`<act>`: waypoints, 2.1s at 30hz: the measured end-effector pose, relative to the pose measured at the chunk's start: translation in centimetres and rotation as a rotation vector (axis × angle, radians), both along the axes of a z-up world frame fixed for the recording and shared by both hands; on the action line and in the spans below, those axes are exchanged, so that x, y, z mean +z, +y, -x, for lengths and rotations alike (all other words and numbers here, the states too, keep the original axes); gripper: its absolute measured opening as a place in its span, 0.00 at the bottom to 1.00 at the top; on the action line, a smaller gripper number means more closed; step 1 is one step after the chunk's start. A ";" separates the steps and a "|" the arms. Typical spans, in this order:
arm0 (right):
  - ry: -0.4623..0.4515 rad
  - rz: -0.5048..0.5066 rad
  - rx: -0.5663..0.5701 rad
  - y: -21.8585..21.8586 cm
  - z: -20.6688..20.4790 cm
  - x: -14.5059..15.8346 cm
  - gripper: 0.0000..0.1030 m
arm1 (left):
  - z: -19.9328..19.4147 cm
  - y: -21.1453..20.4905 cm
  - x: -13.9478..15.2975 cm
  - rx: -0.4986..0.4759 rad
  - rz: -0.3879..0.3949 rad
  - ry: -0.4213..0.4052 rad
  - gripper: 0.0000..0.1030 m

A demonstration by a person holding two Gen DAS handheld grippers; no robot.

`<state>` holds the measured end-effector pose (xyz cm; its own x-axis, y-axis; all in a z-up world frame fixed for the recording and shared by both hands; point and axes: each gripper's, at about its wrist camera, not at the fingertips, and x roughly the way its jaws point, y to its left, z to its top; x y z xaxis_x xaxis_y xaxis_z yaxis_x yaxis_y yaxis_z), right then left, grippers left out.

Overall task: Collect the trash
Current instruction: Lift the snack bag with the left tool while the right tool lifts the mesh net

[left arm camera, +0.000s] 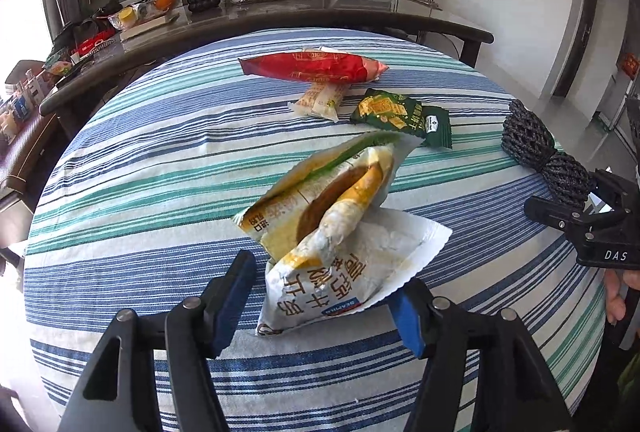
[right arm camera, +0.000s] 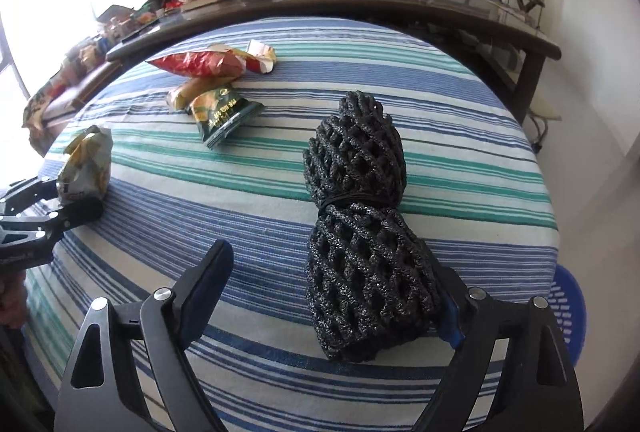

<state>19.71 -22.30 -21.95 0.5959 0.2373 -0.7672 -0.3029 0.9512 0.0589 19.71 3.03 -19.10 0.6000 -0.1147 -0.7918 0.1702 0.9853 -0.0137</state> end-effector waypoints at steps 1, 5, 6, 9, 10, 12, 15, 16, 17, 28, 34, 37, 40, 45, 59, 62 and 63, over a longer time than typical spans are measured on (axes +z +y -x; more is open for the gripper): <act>0.003 0.015 0.005 0.3 0.0 0.0 0.90 | -0.1 0.0 0.0 -0.001 0.001 0.002 0.69; 0.017 0.054 0.025 1.0 0.0 -0.4 0.96 | -0.6 -0.1 -0.3 -0.003 -0.005 0.009 0.77; 0.020 0.053 0.025 1.0 0.0 -0.3 0.96 | -0.8 -0.1 -0.3 -0.002 -0.005 0.010 0.78; 0.023 0.057 0.024 1.0 0.1 -0.4 0.98 | -1.0 -0.1 -0.5 0.001 -0.011 0.014 0.83; 0.024 0.058 0.025 1.0 0.1 -0.4 0.98 | -1.0 -0.2 -0.5 0.003 -0.012 0.015 0.84; 0.026 0.057 0.026 0.9 0.0 -0.6 0.99 | -1.0 -0.2 -0.5 0.005 -0.013 0.016 0.86; 0.026 0.057 0.026 0.9 0.0 -0.6 0.99 | -1.2 -0.2 -0.6 0.006 -0.016 0.017 0.87; 0.026 0.057 0.026 0.9 0.0 -0.6 0.99 | -1.2 -0.2 -0.6 0.006 -0.016 0.017 0.88; 0.026 0.057 0.026 0.9 0.0 -0.6 0.99 | -1.2 -0.2 -0.6 0.006 -0.015 0.017 0.88; 0.026 0.057 0.026 0.9 0.0 -0.6 0.99 | -1.2 -0.2 -0.5 0.006 -0.015 0.017 0.90; 0.026 0.054 0.029 0.9 0.0 -0.6 0.99 | -1.3 -0.2 -0.5 -0.001 -0.013 0.023 0.90; 0.024 0.005 0.038 0.2 0.2 -0.3 0.98 | -1.3 0.3 -0.4 -0.031 0.020 0.037 0.89; 0.041 -0.114 0.044 -1.7 0.2 1.2 0.98 | -0.9 1.0 0.3 -0.056 0.070 0.020 0.89; 0.103 -0.011 0.094 -1.6 -2.2 3.2 0.98 | -1.2 0.5 0.9 -0.102 0.044 0.000 0.88; 0.214 0.069 0.104 -1.7 -4.8 3.4 0.40 | -1.2 1.8 1.3 -0.082 0.102 0.005 0.37; 0.169 0.022 0.109 -2.1 -3.5 4.8 0.40 | -0.9 1.9 2.1 -0.082 0.159 -0.015 0.33; 0.162 0.002 0.110 -2.2 -3.1 5.0 0.40 | -0.8 1.8 2.4 -0.085 0.171 -0.023 0.33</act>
